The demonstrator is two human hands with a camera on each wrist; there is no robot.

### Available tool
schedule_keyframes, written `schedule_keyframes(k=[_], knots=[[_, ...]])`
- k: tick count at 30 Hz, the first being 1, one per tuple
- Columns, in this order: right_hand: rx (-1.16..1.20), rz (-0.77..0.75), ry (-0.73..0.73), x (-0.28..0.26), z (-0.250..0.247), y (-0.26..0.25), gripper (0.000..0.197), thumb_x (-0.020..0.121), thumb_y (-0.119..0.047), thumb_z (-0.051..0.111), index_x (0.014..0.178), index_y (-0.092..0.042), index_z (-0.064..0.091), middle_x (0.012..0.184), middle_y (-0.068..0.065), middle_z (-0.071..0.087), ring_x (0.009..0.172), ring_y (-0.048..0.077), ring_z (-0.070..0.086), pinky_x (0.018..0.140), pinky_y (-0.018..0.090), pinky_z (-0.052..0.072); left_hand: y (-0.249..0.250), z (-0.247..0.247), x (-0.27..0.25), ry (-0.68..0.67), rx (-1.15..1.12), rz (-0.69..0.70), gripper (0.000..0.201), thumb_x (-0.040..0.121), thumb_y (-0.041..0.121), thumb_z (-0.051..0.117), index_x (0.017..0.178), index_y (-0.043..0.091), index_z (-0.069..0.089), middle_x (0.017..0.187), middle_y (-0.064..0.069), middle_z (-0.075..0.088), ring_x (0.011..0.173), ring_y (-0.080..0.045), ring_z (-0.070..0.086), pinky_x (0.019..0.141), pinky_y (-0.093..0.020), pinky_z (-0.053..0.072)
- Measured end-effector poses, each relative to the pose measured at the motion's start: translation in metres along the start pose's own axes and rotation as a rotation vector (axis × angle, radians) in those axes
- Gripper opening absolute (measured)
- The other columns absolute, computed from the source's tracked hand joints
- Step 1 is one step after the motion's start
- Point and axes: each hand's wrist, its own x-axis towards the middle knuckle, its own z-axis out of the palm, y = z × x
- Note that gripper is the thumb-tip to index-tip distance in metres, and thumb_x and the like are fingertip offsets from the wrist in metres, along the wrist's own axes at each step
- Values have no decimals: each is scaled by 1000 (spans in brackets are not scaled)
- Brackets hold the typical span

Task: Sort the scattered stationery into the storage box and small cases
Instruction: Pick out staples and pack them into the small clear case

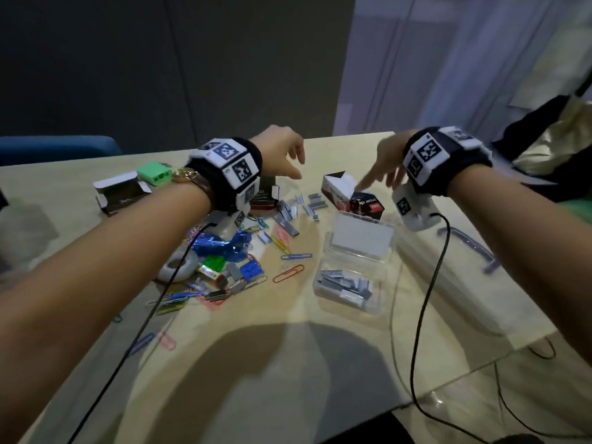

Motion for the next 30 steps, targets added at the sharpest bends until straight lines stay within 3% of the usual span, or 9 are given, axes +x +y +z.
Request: schedule_keyframes(k=[3,5,7,10,14,17,21,26,30], knots=[[10,17,-27,28,18,16,88,29,-76,80,86,-9,68,77,5,76,78,23,74,79,36,57,-4,5,15,-18,157,-103,48,83,25,74,125,12,57,128,-12,51,119,-31,48,97,-40,44],[-35,-21,-60,24,29,11,84,43,-75,79,92,-7,69,85,6,76,84,24,73,82,37,56,-11,4,17,-127,259,-213,47,81,21,76,123,10,56,124,-16,53,114,-35,50,92,-40,45],[-31,-57,-82,13,35,2,63,74,-52,77,106,1,67,104,14,72,95,28,69,80,38,55,-17,1,13,-240,284,-276,32,81,16,76,105,9,56,107,-15,53,92,-30,52,75,-33,45],[-4,-113,-24,15,38,-5,45,84,-30,73,113,3,66,111,19,69,93,28,65,86,45,56,-32,-4,3,-321,229,-314,21,87,11,71,104,3,61,95,-12,55,69,-24,51,57,-28,41],[-4,-143,-53,16,36,-15,47,85,-36,72,112,3,67,111,17,69,105,32,65,85,43,58,-57,-2,-10,-226,42,-355,25,89,11,68,110,-3,69,102,-19,69,68,-22,59,66,-30,51],[-190,-173,23,8,27,-27,59,86,-47,68,120,1,64,119,16,66,92,25,60,77,32,51,-69,1,-16,-139,-121,-373,18,91,9,66,100,-6,70,99,-20,71,79,-29,67,76,-39,58],[-213,-278,182,-2,10,-43,53,87,-39,70,132,-13,58,126,8,63,106,24,58,80,30,46,-76,-1,-18,0,-309,-386,11,91,3,62,99,0,70,91,-17,71,69,-22,70,60,-26,60],[-124,-320,69,-3,2,-49,51,83,-28,76,130,-18,60,112,11,69,95,22,65,85,40,58,-76,0,-19,-12,-340,-401,13,91,7,64,100,-2,69,80,-11,69,60,-18,67,61,-28,60],[-226,-249,59,-5,10,-32,43,80,-31,78,118,-14,66,110,8,69,96,21,64,70,28,54,-74,3,-13,-10,-64,-419,39,88,17,70,122,1,61,116,-19,65,99,-33,65,88,-42,54]])
